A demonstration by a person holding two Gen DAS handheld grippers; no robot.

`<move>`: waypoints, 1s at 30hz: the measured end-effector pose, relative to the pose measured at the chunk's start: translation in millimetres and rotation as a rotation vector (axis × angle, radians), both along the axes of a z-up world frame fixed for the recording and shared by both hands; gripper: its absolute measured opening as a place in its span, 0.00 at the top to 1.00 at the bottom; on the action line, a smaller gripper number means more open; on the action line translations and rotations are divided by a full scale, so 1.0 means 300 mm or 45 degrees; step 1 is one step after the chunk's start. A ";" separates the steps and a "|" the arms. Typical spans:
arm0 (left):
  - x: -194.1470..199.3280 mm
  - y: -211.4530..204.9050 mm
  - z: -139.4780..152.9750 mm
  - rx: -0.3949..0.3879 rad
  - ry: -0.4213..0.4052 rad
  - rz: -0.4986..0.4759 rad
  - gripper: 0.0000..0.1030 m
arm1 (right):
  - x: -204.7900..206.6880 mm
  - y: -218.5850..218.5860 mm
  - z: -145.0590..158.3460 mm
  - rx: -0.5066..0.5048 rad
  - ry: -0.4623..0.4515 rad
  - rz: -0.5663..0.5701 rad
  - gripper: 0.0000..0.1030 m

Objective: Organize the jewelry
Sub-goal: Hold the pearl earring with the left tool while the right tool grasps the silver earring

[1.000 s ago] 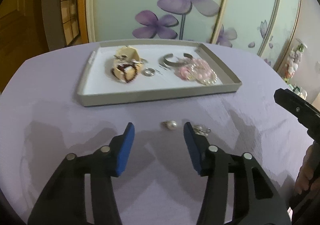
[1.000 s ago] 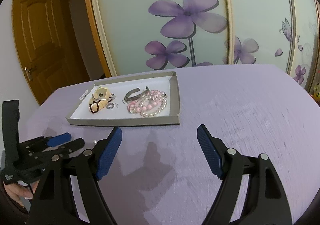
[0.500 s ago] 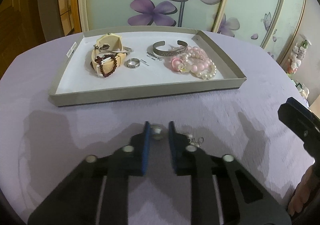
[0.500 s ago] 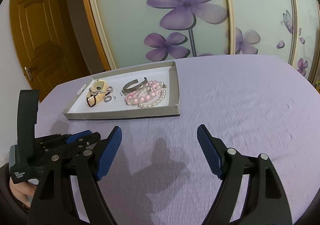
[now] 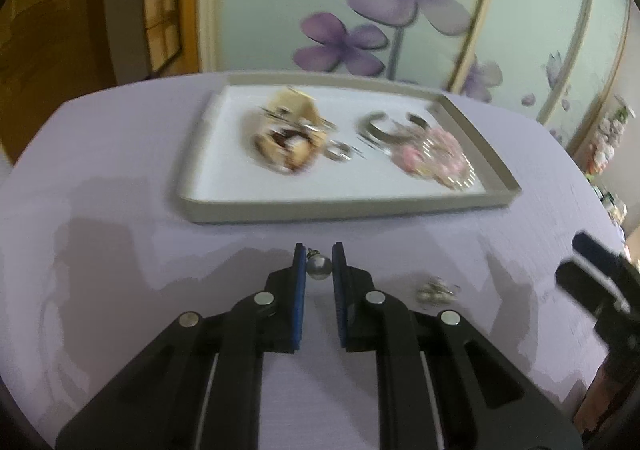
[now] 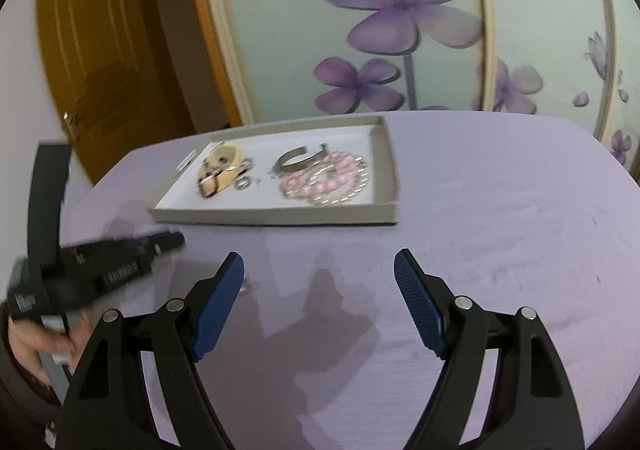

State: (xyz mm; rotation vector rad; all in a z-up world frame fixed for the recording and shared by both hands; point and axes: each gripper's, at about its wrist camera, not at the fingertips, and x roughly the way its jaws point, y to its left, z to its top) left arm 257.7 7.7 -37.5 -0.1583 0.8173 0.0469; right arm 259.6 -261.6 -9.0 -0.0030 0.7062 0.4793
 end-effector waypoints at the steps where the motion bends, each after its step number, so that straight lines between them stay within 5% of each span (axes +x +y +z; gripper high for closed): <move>1: -0.005 0.017 0.009 0.003 -0.010 0.012 0.87 | -0.004 0.017 -0.004 -0.011 0.003 0.019 0.23; 7: -0.043 0.107 0.070 0.022 -0.075 0.073 0.87 | -0.034 0.131 -0.027 -0.097 0.011 0.140 0.24; 12: -0.074 0.158 0.095 0.039 -0.111 0.095 0.87 | -0.034 0.212 -0.068 -0.169 0.054 0.201 0.34; 17: -0.091 0.213 0.114 0.032 -0.129 0.134 0.87 | 0.001 0.251 -0.113 -0.213 0.137 0.186 0.49; 25: -0.095 0.244 0.129 0.034 -0.142 0.156 0.87 | 0.038 0.282 -0.133 -0.254 0.169 0.167 0.52; 27: -0.094 0.245 0.129 0.032 -0.141 0.155 0.87 | 0.038 0.289 -0.133 -0.275 0.157 0.162 0.60; 29: -0.093 0.245 0.129 0.031 -0.139 0.154 0.87 | 0.036 0.292 -0.131 -0.270 0.156 0.175 0.87; 30: -0.092 0.244 0.129 0.030 -0.137 0.153 0.87 | 0.032 0.291 -0.130 -0.273 0.154 0.173 0.90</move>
